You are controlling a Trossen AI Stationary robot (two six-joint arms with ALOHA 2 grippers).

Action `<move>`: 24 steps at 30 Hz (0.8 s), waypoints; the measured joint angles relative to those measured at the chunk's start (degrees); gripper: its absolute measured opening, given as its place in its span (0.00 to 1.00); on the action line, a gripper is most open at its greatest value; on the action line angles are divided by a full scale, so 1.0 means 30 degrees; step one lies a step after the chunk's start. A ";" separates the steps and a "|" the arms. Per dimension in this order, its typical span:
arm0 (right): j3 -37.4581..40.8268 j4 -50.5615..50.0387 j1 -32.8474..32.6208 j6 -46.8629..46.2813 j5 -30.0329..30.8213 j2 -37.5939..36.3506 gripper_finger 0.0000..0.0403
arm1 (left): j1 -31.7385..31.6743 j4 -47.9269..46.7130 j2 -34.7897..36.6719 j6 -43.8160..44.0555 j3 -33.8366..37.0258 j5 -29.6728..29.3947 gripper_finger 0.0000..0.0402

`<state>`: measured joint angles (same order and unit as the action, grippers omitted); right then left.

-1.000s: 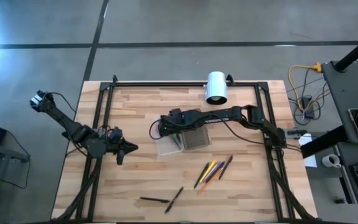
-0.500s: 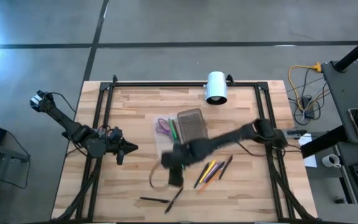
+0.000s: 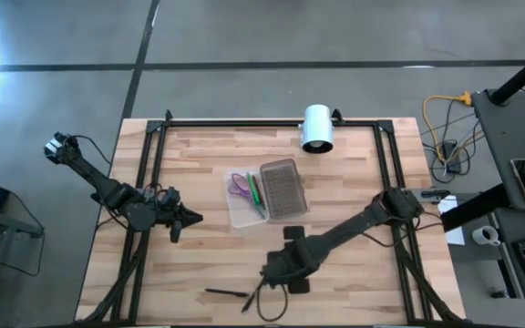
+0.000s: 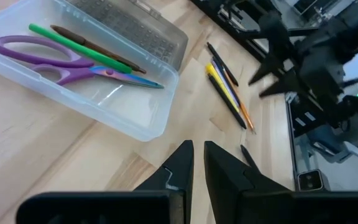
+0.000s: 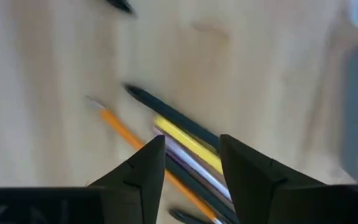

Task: Pick & place school supplies into a supply box
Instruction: Put the black pen into the black supply box

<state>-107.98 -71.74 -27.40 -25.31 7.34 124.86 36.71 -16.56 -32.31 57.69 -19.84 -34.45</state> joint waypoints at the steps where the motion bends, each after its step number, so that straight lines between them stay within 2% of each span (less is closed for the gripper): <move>1: 0.0000 -0.0351 -0.0137 0.0008 0.0159 0.0000 0.37 | 0.0000 0.0012 -0.0091 0.0000 0.0000 0.0091 0.06; 5: 0.0007 -0.0984 -0.0725 -0.0298 0.0123 -0.0006 0.39 | 0.0000 0.0664 -0.0996 -0.0161 0.0000 0.0903 0.06; 11: 0.0015 -0.0972 -0.1220 -0.2159 0.0774 -0.0111 0.41 | 0.0653 0.3999 -0.3516 -0.3320 -0.0567 0.3683 0.06; 16: 0.0036 -0.1048 -0.2158 -0.3696 0.1345 -0.0250 0.41 | 0.2379 0.3280 -0.6774 -0.5260 -0.3064 0.4736 0.06; 24: 0.0076 -0.1117 -0.3839 -0.4762 0.2180 -0.0353 0.41 | 0.3900 0.1450 -1.3917 -0.4744 -0.8074 0.4436 0.06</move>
<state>-107.76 -75.09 -38.92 -39.60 13.87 123.80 48.41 -12.21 -74.06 43.46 -44.06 -21.15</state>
